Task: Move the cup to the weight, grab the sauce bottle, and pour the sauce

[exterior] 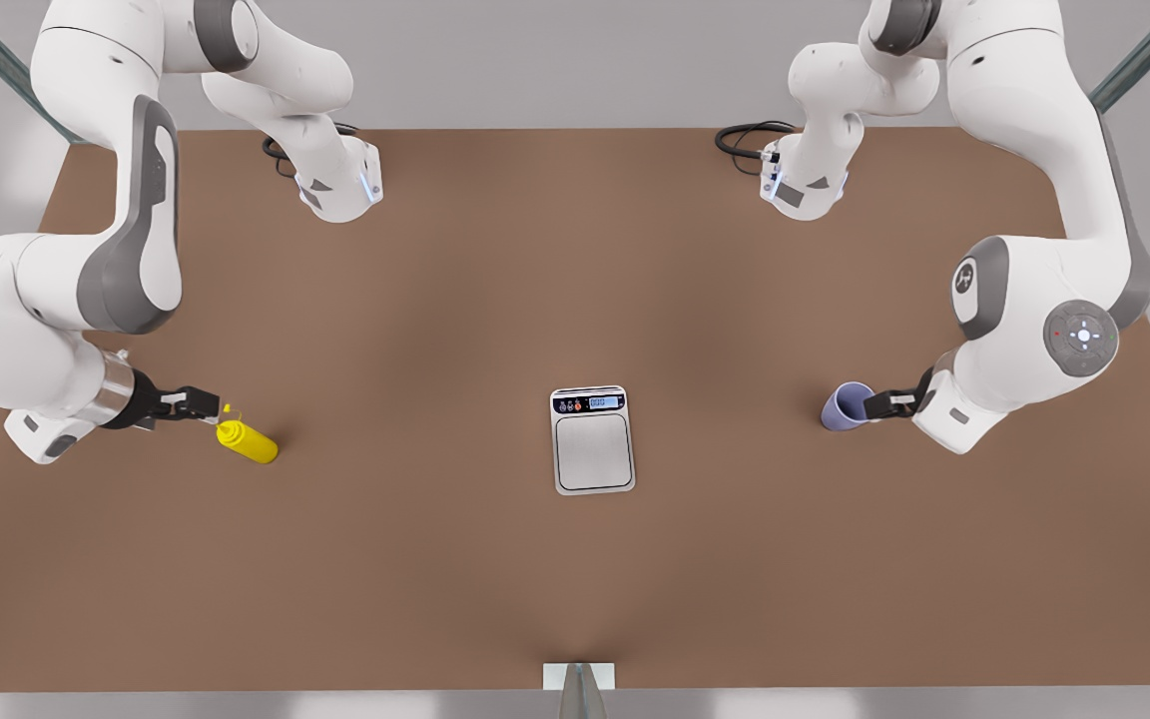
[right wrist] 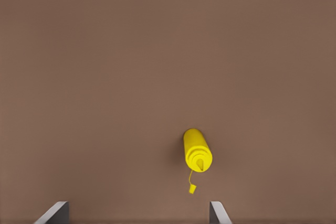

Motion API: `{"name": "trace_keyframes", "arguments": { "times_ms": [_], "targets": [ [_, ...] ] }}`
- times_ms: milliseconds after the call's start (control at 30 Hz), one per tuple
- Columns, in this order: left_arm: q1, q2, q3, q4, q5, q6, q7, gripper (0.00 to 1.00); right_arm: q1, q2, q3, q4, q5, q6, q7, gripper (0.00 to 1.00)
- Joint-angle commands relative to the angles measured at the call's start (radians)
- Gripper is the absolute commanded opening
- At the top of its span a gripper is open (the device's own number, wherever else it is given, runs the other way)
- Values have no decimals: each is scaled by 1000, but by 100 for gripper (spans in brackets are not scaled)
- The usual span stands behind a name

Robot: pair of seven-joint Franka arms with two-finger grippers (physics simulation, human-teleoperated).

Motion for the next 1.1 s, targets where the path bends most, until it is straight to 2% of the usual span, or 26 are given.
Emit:
{"name": "trace_keyframes", "arguments": {
  "times_ms": [0, 200, 367, 400, 533, 700, 1067],
  "targets": [
    [1, 0, 1, 0, 15, 0, 0, 100, 0, 0, 0, 0, 0, 0, 0, 100],
    [1, 6, 2, -6, 14, -2, -2, 100, -2, 1, 0, -3, -5, -2, -12, 100],
    [1, -6, 56, -89, 12, 31, 83, 100, -3, 5, 0, -9, -11, -2, -58, 100],
    [1, -28, 67, -164, 14, 112, 84, 100, -3, 5, 0, -12, -11, -2, -58, 100],
    [1, -48, 105, -301, 12, 256, 146, 100, -5, 17, 0, -12, -11, 3, -58, 100],
    [1, -84, 114, -457, 7, 373, 156, 100, -5, 24, 0, -12, -11, 3, -58, 100],
    [-2, -55, 108, -589, 4, 552, 155, 100, -5, 32, 0, -11, -12, 0, -60, 100]
  ]
}}
